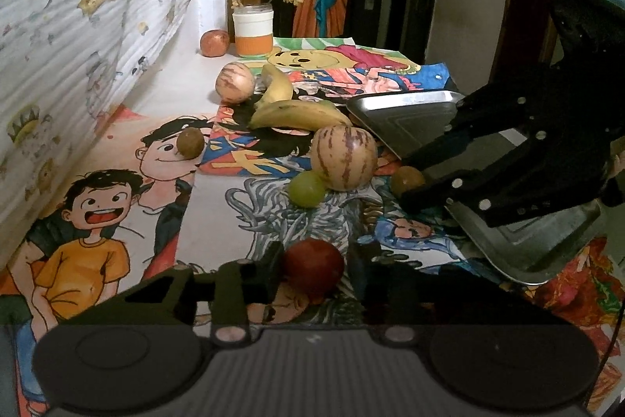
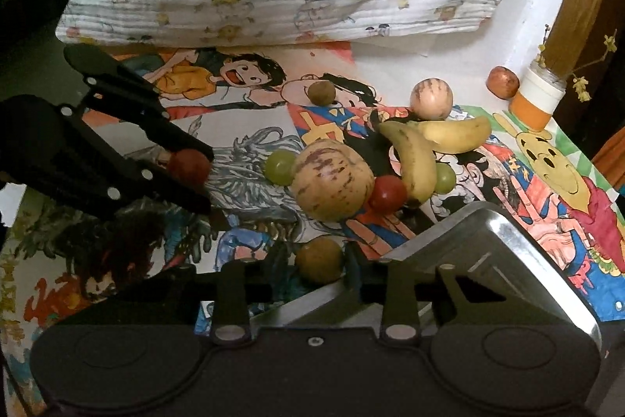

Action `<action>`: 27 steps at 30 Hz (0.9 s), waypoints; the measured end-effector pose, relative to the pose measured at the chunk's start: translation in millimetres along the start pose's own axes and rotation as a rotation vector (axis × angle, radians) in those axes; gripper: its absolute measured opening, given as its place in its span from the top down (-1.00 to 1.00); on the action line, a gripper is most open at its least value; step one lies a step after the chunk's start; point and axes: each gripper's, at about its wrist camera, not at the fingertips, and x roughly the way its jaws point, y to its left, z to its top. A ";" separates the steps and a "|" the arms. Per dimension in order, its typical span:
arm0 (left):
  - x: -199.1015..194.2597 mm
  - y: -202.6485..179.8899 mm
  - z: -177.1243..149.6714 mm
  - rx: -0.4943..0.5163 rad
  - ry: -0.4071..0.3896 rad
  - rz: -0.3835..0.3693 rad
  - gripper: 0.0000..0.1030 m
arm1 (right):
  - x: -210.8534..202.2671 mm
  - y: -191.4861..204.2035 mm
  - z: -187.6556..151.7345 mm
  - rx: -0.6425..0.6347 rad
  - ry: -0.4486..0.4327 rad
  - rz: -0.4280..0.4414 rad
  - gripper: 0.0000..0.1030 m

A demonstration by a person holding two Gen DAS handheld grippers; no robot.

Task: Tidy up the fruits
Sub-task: 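Close the left tool on the red tomato while the right tool grips the brown fruit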

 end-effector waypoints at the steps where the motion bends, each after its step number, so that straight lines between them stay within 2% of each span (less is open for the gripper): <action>1: 0.0 -0.5 0.2 0.001 0.003 0.001 0.30 | 0.3 -0.3 -0.3 0.001 -0.001 -0.002 0.40; 8: -0.2 -1.0 1.7 -0.022 0.004 0.004 0.31 | -0.5 1.6 -2.3 -0.014 -0.014 -0.019 0.42; 16: 0.0 8.8 14.8 -0.148 0.001 -0.006 0.31 | -20.1 2.9 -4.4 0.018 -0.089 -0.041 0.42; 23: 3.0 2.7 51.8 -0.191 -0.046 -0.016 0.31 | -48.5 -26.6 -8.2 0.076 -0.143 -0.147 0.42; 27: 18.6 -12.5 83.3 -0.154 -0.061 -0.033 0.31 | -56.5 -56.2 -14.8 0.131 -0.144 -0.212 0.42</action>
